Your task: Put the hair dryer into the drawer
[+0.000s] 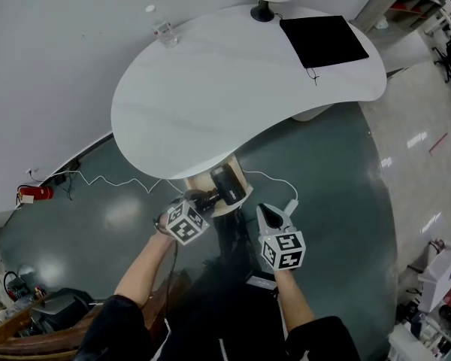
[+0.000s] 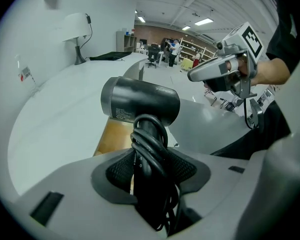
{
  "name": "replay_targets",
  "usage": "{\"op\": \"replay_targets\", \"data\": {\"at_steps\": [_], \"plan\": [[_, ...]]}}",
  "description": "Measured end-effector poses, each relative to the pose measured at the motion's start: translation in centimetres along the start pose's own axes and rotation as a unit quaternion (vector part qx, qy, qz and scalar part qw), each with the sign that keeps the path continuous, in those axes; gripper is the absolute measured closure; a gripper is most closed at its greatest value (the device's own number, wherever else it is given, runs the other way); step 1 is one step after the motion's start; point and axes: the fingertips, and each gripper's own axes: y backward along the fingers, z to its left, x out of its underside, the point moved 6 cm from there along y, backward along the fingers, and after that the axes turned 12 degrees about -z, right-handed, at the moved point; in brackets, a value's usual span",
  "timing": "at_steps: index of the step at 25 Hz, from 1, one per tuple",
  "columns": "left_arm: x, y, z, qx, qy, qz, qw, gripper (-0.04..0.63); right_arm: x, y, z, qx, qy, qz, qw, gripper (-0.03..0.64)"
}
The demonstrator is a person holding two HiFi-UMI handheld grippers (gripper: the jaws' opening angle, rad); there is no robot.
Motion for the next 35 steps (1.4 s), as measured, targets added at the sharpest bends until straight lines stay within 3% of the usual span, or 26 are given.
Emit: {"op": "replay_targets", "data": {"at_steps": [9,35], "plan": [[1.0,-2.1,0.8,0.019,-0.033,0.031,0.9988,0.397,0.9,-1.1,-0.3,0.004,-0.013,0.005,1.000,0.611],[3.9,-7.1,2.5,0.042,-0.035,0.088,0.9946,0.397,2.2,-3.0,-1.5,0.030,-0.021,0.015,0.999,0.611]]}}
